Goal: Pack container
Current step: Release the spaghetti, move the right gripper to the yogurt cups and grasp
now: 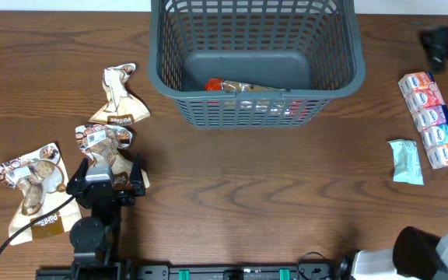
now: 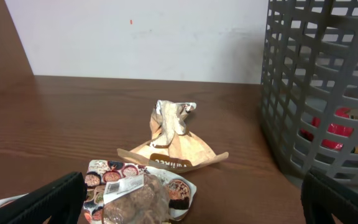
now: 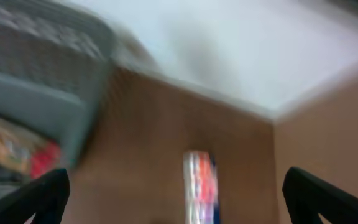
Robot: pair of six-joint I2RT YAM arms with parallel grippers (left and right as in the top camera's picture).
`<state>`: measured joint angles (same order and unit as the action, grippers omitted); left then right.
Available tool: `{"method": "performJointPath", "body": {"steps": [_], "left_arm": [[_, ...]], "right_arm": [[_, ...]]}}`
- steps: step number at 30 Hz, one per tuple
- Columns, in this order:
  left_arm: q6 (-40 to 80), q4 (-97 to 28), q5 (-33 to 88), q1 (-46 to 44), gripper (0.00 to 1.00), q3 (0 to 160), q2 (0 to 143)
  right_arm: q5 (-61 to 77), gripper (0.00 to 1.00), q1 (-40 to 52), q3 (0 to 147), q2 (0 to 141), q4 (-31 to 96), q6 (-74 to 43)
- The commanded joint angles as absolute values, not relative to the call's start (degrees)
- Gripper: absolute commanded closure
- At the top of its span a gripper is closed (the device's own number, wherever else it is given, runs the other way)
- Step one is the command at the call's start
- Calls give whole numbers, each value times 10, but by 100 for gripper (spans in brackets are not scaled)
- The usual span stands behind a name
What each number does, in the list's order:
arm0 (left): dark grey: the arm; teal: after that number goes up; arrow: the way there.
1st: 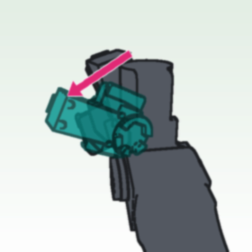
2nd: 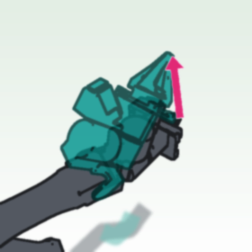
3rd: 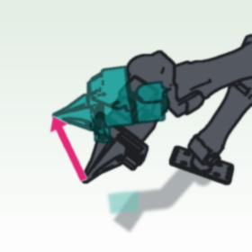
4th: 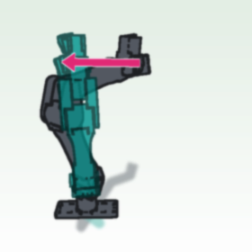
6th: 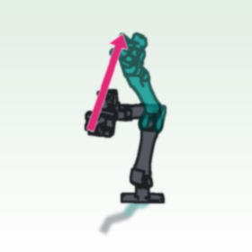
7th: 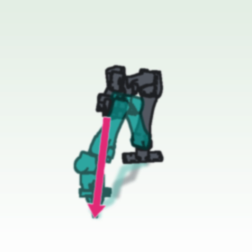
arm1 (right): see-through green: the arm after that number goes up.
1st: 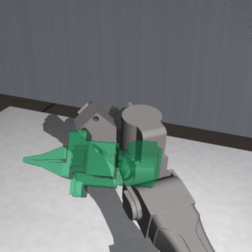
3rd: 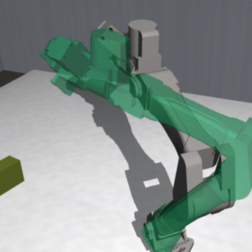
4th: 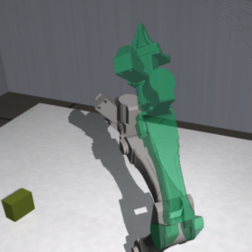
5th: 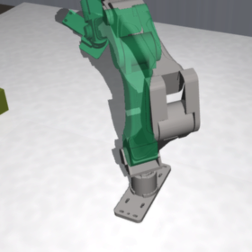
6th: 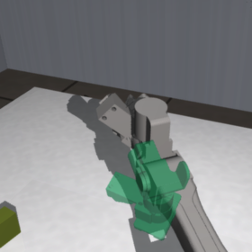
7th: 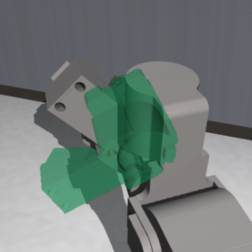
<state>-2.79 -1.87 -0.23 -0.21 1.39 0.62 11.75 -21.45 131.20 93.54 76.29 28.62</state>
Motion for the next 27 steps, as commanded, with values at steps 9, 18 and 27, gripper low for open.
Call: {"method": "performJointPath", "body": {"steps": [9,18,27], "left_arm": [[-24,-38,-15,0,1,3,2],[-22,-39,-15,0,1,3,2],[-22,-39,-15,0,1,3,2]], "right_arm": [[114,3,-382,1252,1111,832,265],[109,2,-384,1251,1249,790,350],[53,1,-388,1251,1313,741,384]]}}
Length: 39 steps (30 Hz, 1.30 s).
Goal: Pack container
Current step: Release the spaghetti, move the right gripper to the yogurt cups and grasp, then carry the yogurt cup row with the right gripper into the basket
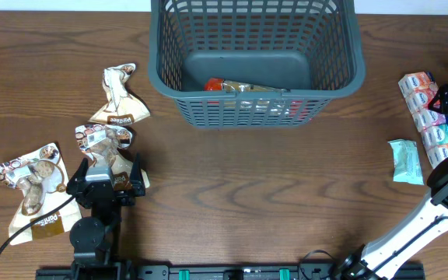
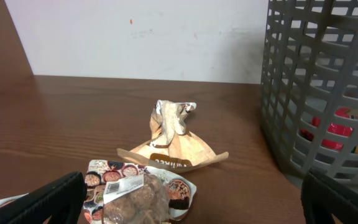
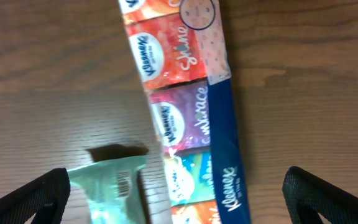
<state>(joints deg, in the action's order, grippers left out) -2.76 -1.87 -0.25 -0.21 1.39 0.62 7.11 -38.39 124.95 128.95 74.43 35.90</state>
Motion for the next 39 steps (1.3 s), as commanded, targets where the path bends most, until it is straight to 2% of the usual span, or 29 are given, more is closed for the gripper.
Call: {"method": "performJointPath", "body": {"steps": [1,13,16,18,21,23,24,26,33,36,39], "left_arm": [[-22,-39,-15,0,1,3,2],[-22,-38,-15,0,2,3,2],[-22,-39,-15,0,1,3,2],[-22,-39,-15,0,1,3,2],[-22,-38,-15,0,1,3,2],[-22,-38,-15,0,1,3,2],[-22,-38,-15,0,1,3,2],[-22,-38,-15,0,1,3,2],[-22,-38,-15,0,1,3,2],[-22,-38,-15,0,1,3,2],[-10,-38,-15,0,1,3,2]], "right_arm": [[53,1,-388,1251,1321,739,385],[51,1,-390,1251,1414,726,387],[51,4,-390,1250,1428,722,376],[54,11,-390,1250,1436,719,367],[59,39,-390,1248,1439,714,357],[70,53,-390,1248,1439,714,356],[77,64,-390,1248,1439,715,356],[91,76,-390,1248,1439,717,356],[216,84,-382,1284,1425,734,311],[259,85,-369,1338,1398,748,288],[267,91,-346,1421,1357,769,251]]}}
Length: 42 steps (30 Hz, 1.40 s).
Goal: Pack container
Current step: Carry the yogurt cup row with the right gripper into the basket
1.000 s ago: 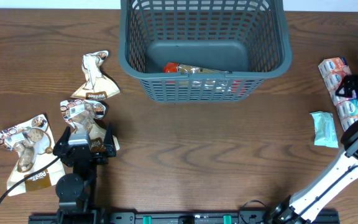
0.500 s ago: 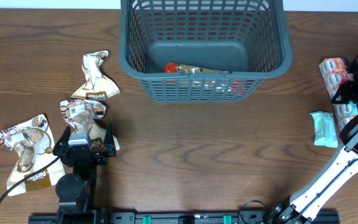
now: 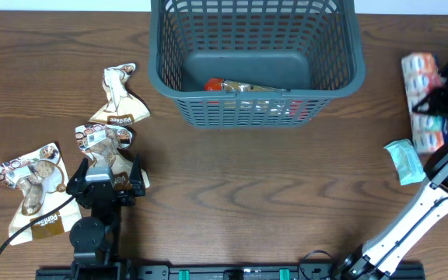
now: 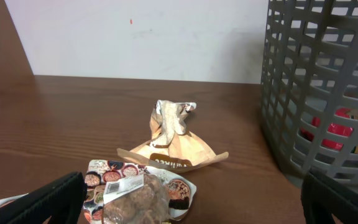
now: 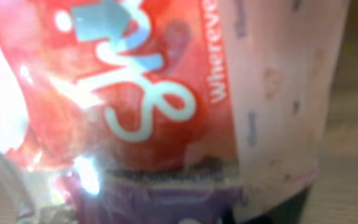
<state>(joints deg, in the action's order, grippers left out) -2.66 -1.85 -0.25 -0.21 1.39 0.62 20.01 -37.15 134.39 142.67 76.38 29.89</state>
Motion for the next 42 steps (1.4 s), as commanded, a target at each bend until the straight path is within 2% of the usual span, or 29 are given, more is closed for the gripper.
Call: {"method": "performJointPath", "body": {"steps": [1,4,7,13,18,21,26,37,39,40,41,42], "left_arm": [[0,-38,-15,0,2,3,2],[10,-38,-15,0,1,3,2],[10,-38,-15,0,1,3,2],[10,-38,-15,0,1,3,2],[10,-38,-15,0,1,3,2],[10,-38,-15,0,1,3,2],[10,-38,-15,0,1,3,2],[10,-38,-15,0,1,3,2],[10,-38,-15,0,1,3,2],[10,-38,-15,0,1,3,2],[10,-38,-15,0,1,3,2],[10,-38,-15,0,1,3,2]], "right_arm": [[267,91,-335,1451,1339,773,244],[265,91,-295,1522,1281,775,243],[253,99,-237,1567,1221,771,268],[245,99,-66,1578,1128,781,431],[186,99,75,1576,1119,801,538],[147,94,133,1566,1143,834,592],[126,89,158,1544,1213,880,640],[126,87,158,1530,1396,893,610],[126,82,158,1530,1417,894,598],[127,76,158,1530,1424,895,595],[127,59,159,1530,1430,895,581],[127,46,158,1530,1433,894,571]]}}
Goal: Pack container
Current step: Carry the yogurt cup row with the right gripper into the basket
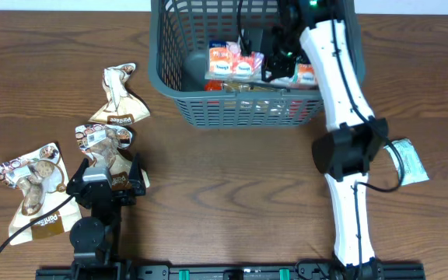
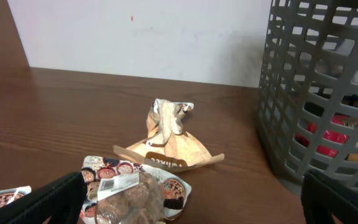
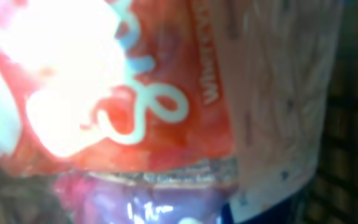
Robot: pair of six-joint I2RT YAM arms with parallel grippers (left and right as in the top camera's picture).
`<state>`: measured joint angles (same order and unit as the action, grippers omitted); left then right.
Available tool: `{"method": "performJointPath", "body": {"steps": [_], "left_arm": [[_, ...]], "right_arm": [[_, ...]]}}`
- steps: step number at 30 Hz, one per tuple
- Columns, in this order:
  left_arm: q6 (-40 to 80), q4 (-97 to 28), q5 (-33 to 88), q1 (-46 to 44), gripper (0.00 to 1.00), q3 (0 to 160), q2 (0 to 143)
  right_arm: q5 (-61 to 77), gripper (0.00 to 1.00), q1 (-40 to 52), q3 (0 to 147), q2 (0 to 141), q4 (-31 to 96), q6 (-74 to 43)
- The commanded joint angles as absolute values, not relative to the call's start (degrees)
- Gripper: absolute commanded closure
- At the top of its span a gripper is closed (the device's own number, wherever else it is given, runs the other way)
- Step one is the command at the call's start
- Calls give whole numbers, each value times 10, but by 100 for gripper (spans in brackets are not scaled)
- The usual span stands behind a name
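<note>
The grey basket stands at the back centre. My right gripper reaches over it, shut on the long strip of tissue packs, which hangs across the basket's inside. That strip's red panel fills the right wrist view and hides the fingers. A red snack pack lies on the basket floor. At the front left my left gripper rests open, just short of a printed snack bag that lies on the table ahead of it.
Two more snack bags lie at the left: a tan one near the basket and a printed one toward the table's left edge. A small teal tissue pack lies at the right, beside my right arm.
My right gripper has gone from the table's right edge to above the basket, taking the tissue strip with it. The teal pack has shifted slightly. The left wrist view has shifted slightly.
The tissue strip lay at the right edge with my right arm up and away from it. Then the gripper was open just above the strip, then closed on it at the table. Now the strip hangs inside the basket. The left gripper stayed open throughout.
</note>
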<state>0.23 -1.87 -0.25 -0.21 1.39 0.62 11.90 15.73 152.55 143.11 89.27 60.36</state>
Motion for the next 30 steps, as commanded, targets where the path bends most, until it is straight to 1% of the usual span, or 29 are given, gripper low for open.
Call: {"method": "performJointPath", "body": {"steps": [1,2,4,10,14,17,20,23,27,30], "left_arm": [[10,-38,-15,0,1,3,2],[10,-38,-15,0,1,3,2],[10,-38,-15,0,1,3,2],[10,-38,-15,0,2,3,2],[10,-39,-15,0,1,3,2],[10,-39,-15,0,2,3,2],[10,-39,-15,0,1,3,2],[10,-39,-15,0,1,3,2],[10,-38,-15,0,1,3,2],[10,-38,-15,0,1,3,2]], "right_arm": [[128,39,158,1530,1433,893,562],[131,32,158,1530,1433,894,556],[135,1,159,1530,1429,894,547],[135,1,152,1533,1380,887,498],[131,1,133,1539,1302,854,455],[131,1,100,1539,1225,830,413],[137,1,44,1539,1156,836,390],[137,1,-41,1539,1113,870,364],[137,1,-162,1536,1107,941,302],[135,1,-233,1516,1117,973,222]]}}
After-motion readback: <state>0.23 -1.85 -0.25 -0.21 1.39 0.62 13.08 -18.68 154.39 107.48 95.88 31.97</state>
